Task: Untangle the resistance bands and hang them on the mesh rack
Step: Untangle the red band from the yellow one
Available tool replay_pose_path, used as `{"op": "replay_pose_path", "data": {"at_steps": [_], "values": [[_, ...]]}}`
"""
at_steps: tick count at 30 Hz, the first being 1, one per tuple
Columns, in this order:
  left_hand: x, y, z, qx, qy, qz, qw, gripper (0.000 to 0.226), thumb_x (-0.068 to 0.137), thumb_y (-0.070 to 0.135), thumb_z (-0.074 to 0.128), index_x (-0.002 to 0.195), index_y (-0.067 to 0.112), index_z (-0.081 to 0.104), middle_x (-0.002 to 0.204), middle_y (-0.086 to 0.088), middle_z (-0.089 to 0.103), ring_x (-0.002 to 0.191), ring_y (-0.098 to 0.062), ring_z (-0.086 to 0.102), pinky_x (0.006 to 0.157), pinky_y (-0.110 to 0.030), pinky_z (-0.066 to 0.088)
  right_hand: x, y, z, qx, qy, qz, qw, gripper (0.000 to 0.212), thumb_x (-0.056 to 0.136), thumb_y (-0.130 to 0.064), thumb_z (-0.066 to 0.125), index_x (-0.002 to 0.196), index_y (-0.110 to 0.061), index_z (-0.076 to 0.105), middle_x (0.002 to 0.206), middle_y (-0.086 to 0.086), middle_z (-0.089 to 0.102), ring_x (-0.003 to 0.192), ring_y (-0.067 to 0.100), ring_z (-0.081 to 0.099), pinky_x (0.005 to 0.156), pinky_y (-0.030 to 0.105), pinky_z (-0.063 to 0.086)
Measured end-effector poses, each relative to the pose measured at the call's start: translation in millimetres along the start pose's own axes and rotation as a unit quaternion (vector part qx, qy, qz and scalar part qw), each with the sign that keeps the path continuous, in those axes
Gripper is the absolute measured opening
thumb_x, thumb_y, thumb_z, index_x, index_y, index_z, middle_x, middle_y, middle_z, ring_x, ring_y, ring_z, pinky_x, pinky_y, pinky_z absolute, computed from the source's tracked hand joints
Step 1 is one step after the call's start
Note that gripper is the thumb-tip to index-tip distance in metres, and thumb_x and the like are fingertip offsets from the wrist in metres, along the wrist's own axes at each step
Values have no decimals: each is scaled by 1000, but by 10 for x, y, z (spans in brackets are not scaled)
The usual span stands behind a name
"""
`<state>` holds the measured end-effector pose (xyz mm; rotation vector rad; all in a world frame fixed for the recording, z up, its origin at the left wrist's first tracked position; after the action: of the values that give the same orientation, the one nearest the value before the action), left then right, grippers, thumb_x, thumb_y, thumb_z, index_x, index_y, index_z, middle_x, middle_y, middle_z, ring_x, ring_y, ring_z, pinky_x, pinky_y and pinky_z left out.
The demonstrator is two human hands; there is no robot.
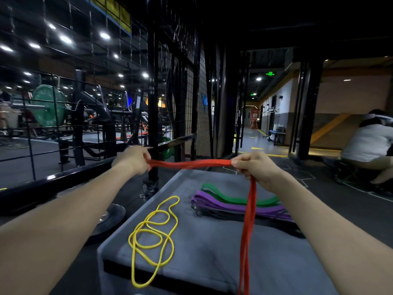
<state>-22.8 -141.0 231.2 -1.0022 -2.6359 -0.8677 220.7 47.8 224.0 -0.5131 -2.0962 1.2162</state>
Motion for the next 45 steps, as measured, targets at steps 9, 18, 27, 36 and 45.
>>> {"op": "replay_pose_path", "data": {"at_steps": [9, 18, 27, 36, 45], "values": [[-566, 1220, 534, -344, -204, 190, 897, 42, 98, 37, 39, 114, 2, 56, 102, -6, 58, 97, -15, 54, 91, -26, 39, -6, -164, 333, -12, -65, -16, 998, 16, 85, -3, 59, 70, -3, 65, 54, 4, 49, 46, 8, 34, 43, 18, 27], [-588, 1460, 722, -275, -186, 195, 923, 50, 97, 45, 32, 65, 15, 56, 58, 3, 42, 51, -10, 37, 53, -23, 34, -123, -82, 201, 57, -71, -2, 996, 32, 88, -12, 55, 59, -11, 68, 67, 16, 52, 43, 10, 35, 43, 19, 28], [-356, 1199, 362, -210, -92, 143, 963, 50, 94, 38, 47, 50, 14, 43, 49, -2, 37, 44, -16, 35, 46, -23, 32, -118, 10, 256, 58, -97, 5, 994, 26, 92, -20, 54, 70, -10, 63, 55, 0, 50, 44, 8, 38, 43, 15, 32], [-145, 734, 304, -358, -71, 17, 931, 34, 91, 26, 49, 59, 16, 48, 55, 1, 40, 40, -12, 30, 47, -24, 33, -138, 261, -80, 8, -55, 52, 997, 22, 90, -14, 53, 71, -9, 63, 56, 1, 47, 43, 8, 37, 44, 16, 31], [-123, 471, 496, -384, -66, -46, 920, 34, 91, 26, 47, 59, 15, 45, 56, -1, 36, 28, -8, 26, 46, -23, 32, -277, 584, -323, 76, -35, 137, 987, 17, 88, -4, 48, 88, 1, 64, 61, 4, 53, 47, 8, 46, 46, 15, 40]]}}
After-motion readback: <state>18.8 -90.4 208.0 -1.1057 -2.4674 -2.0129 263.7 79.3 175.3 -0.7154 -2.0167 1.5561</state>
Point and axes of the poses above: each hand's wrist, its own x-axis towards the middle knuckle, its own z-axis out of the palm, y = z × x, the point moved 6 cm from there along x, towards the middle knuckle
